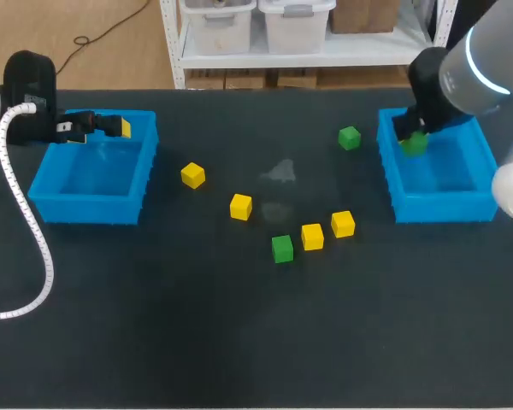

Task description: Put the green cubes in the right bin and the yellow cubes in the left bin.

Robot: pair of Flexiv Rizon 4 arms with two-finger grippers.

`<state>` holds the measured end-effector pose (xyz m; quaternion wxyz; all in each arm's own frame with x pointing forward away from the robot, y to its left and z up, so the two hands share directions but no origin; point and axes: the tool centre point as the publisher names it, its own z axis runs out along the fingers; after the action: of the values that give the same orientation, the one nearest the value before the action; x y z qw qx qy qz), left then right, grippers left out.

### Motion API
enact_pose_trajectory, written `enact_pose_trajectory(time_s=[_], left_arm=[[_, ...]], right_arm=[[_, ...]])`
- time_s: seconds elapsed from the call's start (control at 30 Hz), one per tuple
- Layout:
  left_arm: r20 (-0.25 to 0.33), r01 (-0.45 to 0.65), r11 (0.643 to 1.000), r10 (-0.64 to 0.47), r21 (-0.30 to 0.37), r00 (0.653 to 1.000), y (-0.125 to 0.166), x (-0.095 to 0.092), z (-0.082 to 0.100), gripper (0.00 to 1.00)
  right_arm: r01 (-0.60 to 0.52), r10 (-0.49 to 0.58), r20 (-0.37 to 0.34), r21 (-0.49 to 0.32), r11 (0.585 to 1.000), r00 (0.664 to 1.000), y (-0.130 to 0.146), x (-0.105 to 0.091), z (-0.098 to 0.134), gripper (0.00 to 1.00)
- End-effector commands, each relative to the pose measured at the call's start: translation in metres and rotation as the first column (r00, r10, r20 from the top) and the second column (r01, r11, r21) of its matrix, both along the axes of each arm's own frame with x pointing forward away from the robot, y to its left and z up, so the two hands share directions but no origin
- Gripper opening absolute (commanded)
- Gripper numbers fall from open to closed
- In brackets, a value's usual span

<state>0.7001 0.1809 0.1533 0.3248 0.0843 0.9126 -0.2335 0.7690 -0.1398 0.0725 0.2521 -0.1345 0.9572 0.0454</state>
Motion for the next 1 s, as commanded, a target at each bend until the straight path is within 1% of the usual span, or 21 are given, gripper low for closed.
enact_pose_trajectory(time_s=[0.03, 0.13, 0.2, 0.33, 0.4, 0.5, 0.6, 0.7, 0.83, 1.0], left_arm=[[0.008, 0.007, 1.0, -0.007, -0.011, 1.0, 0.002, 0.0, -0.002, 1.0], [0.008, 0.007, 1.0, -0.007, -0.011, 1.0, 0.002, 0.0, -0.002, 1.0], [0.008, 0.007, 1.0, -0.007, -0.011, 1.0, 0.002, 0.0, -0.002, 1.0], [0.008, 0.007, 1.0, -0.007, -0.011, 1.0, 0.002, 0.0, -0.002, 1.0], [0.008, 0.007, 1.0, -0.007, -0.011, 1.0, 0.002, 0.0, -0.002, 1.0], [0.008, 0.007, 1.0, -0.007, -0.011, 1.0, 0.002, 0.0, -0.002, 1.0], [0.008, 0.007, 1.0, -0.007, -0.011, 1.0, 0.002, 0.0, -0.002, 1.0], [0.008, 0.007, 1.0, -0.007, -0.011, 1.0, 0.002, 0.0, -0.002, 1.0], [0.008, 0.007, 1.0, -0.007, -0.011, 1.0, 0.002, 0.0, -0.002, 1.0], [0.008, 0.007, 1.0, -0.007, -0.011, 1.0, 0.002, 0.0, -0.002, 1.0]], right_arm=[[0.018, -0.019, 0.059, 0.018, 1.0, 0.998, -0.001, 0.005, -0.002, 1.0], [0.036, -0.038, 0.078, 0.026, 0.999, 0.996, -0.001, 0.009, 0.006, 1.0], [0.036, -0.039, 0.1, 0.025, 0.999, 0.994, 0.005, 0.012, 0.015, 1.0], [-0.021, 0.019, 0.146, 0.013, 1.0, 0.989, 0.038, 0.019, 0.037, 1.0], [-0.052, 0.05, 0.156, 0.005, 0.999, 0.986, 0.059, 0.024, 0.042, 1.0], [-0.092, 0.092, 0.161, -0.009, 0.996, 0.983, 0.093, 0.03, 0.042, 1.0], [-0.114, 0.117, 0.15, -0.026, 0.993, 0.982, 0.122, 0.037, 0.035, 1.0], [-0.1, 0.106, 0.133, -0.054, 0.994, 0.985, 0.141, 0.043, 0.021, 1.0], [-0.056, 0.066, 0.111, -0.084, 0.995, 0.992, 0.153, 0.051, -0.002, 1.0], [0.003, 0.013, 0.096, -0.165, 0.986, 0.995, 0.154, 0.056, -0.026, 1.0]])
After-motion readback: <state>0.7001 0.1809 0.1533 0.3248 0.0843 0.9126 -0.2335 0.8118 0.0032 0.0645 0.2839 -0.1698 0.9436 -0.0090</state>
